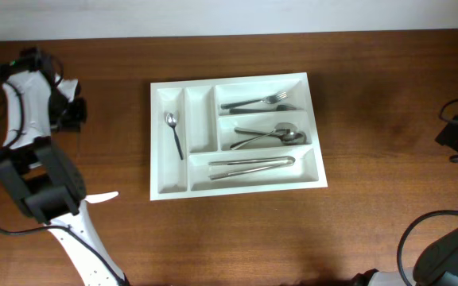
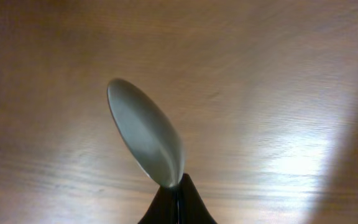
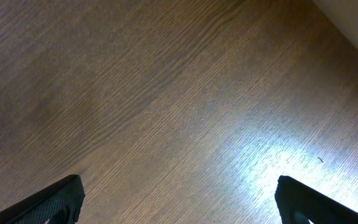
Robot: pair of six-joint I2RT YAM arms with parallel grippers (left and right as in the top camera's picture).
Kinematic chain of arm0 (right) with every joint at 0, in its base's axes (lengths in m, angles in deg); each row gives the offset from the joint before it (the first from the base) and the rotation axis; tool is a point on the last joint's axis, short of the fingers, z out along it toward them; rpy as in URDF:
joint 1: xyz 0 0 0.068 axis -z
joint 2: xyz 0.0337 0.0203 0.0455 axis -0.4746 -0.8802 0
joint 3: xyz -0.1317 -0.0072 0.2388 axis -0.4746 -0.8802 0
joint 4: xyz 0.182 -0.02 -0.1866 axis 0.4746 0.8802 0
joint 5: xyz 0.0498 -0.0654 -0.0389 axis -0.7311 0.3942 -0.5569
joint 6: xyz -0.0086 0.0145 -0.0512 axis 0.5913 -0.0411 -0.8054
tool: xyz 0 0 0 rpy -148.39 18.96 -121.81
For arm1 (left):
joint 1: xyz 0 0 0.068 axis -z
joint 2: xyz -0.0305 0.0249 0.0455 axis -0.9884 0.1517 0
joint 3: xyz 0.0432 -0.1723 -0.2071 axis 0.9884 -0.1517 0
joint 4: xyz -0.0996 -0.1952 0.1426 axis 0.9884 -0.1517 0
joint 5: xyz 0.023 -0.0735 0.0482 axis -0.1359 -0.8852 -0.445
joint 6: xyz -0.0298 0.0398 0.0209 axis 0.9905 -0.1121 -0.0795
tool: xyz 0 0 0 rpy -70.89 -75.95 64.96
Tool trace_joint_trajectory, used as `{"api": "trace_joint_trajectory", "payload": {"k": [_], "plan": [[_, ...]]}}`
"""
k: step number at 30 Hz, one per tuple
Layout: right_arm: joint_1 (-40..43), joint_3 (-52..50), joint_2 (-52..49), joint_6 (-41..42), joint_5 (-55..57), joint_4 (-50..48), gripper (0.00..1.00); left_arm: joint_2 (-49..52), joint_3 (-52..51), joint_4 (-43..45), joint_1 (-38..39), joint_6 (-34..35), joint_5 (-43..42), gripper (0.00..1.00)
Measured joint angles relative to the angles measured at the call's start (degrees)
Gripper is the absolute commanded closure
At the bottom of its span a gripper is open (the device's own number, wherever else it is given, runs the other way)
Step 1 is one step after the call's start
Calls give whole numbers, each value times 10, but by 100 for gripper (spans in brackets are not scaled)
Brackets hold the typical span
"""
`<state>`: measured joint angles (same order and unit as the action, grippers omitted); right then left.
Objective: Pack container
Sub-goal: 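Carry the spoon into the narrow left compartment and release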
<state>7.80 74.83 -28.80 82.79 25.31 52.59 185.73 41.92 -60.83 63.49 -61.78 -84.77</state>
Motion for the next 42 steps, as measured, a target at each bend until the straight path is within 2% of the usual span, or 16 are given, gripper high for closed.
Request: {"api": "trace_joint_trajectory", "payload": {"k": [6,16,19,25,32,36,37,38,39,42], "plan": [[0,0,0,0,0,0,1,0,64,-51,73,49,-41,98],[0,0,0,0,0,0,1,0,69,-104,171,145,-120,98],[0,0,0,0,0,0,1,0,69,-104,187,158,-130,93],[0,0,0,0,0,0,1,0,69,-103,207,169,-139,91],[0,0,0,0,0,0,1,0,69,-100,207,174,-142,67],[0,0,0,0,0,0,1,0,69,-85,206,176,-143,61],[0,0,0,0,0,0,1,0,70,-84,205,176,-142,53],[0,0,0,0,0,0,1,0,71,-85,204,176,-142,40],[0,0,0,0,0,0,1,0,74,-86,202,173,-140,4],[0,0,0,0,0,0,1,0,91,-93,188,176,-127,1]]}}
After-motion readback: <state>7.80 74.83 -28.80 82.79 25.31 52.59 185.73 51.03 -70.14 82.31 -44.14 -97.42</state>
